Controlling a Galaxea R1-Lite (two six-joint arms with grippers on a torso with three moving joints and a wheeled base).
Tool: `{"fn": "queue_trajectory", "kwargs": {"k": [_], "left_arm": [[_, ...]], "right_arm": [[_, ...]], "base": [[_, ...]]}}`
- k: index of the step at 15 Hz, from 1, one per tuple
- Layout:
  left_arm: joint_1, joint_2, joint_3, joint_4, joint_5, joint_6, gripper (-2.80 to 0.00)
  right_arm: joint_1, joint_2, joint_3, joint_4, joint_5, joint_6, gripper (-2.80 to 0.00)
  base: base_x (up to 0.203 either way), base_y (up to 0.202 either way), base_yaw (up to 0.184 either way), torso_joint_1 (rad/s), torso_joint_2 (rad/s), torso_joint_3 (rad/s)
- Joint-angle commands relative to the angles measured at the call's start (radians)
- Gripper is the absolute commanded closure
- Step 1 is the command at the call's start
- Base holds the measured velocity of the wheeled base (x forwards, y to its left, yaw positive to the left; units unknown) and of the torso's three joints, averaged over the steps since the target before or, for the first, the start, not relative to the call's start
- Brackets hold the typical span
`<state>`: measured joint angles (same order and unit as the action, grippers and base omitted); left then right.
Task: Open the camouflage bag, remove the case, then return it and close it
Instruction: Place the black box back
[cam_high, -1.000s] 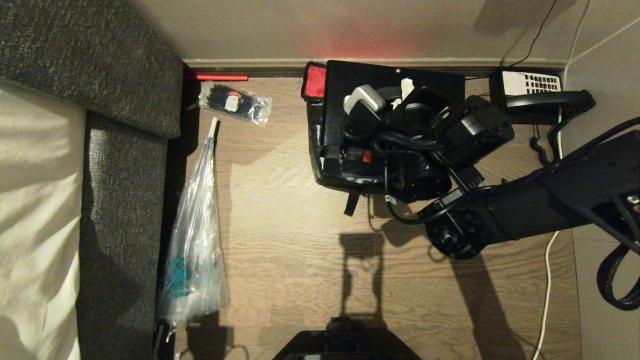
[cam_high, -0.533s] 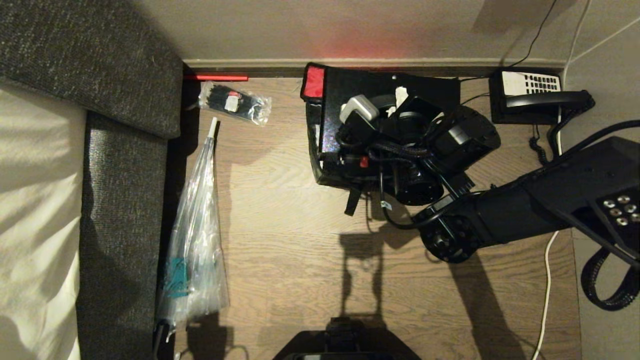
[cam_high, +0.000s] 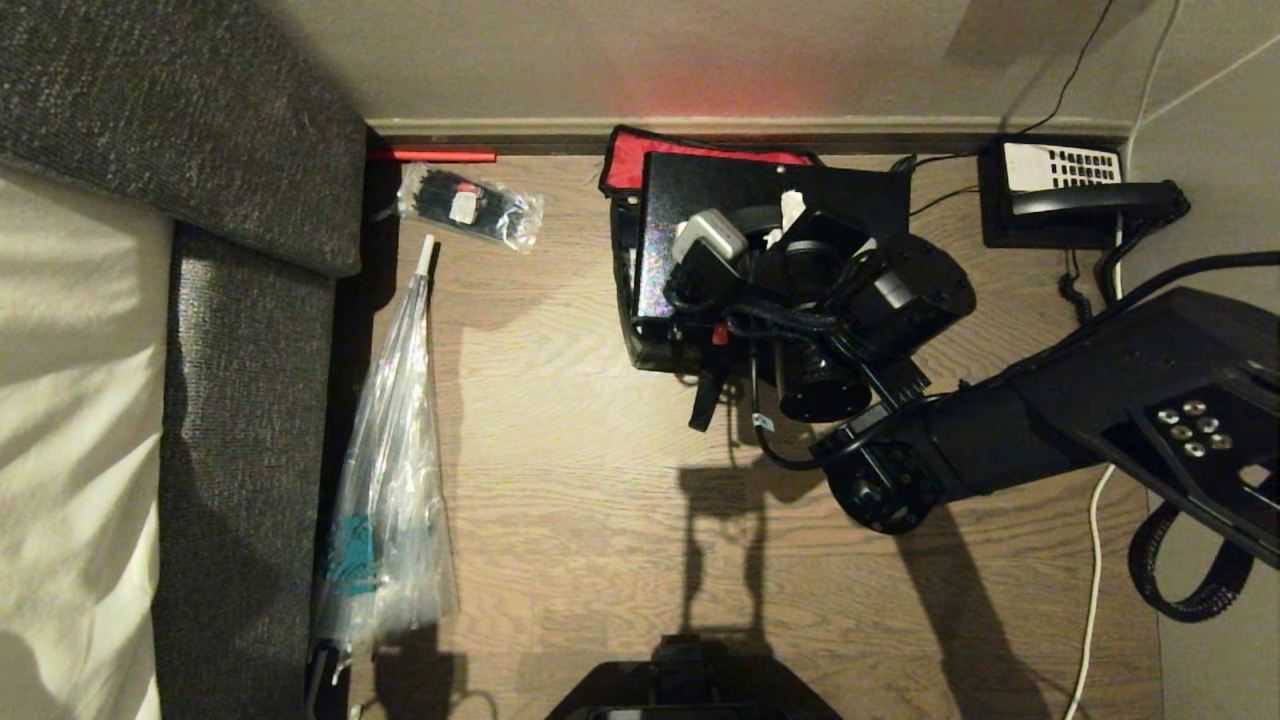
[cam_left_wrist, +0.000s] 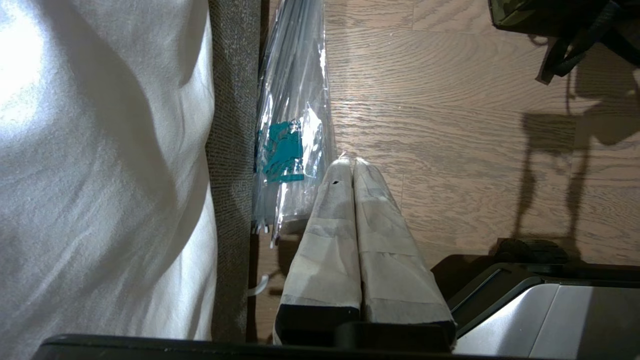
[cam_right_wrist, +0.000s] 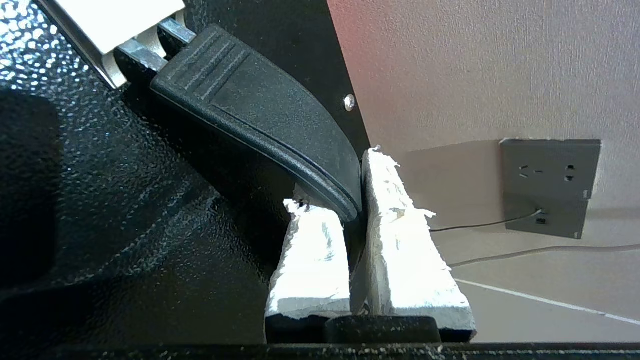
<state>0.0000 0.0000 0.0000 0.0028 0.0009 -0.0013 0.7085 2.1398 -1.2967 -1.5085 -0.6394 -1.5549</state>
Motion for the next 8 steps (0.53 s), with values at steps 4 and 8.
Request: {"fn": "queue_trajectory", "kwargs": {"k": [4, 8], "left_arm": [[0.000, 0.000, 0.002, 0.000, 0.001, 0.000, 0.00], [0.000, 0.000, 0.000, 0.000, 0.001, 0.000, 0.00]], "right_arm": [[0.001, -0.055, 0.021, 0.006, -0.004, -0.017, 0.00], [0.002, -0.083, 0.022, 0.050, -0.005, -0.018, 0.00]], "base": [[0.000, 0.000, 0.000, 0.000, 0.00, 0.000], [0.000, 0.000, 0.000, 0.000, 0.00, 0.000]]}}
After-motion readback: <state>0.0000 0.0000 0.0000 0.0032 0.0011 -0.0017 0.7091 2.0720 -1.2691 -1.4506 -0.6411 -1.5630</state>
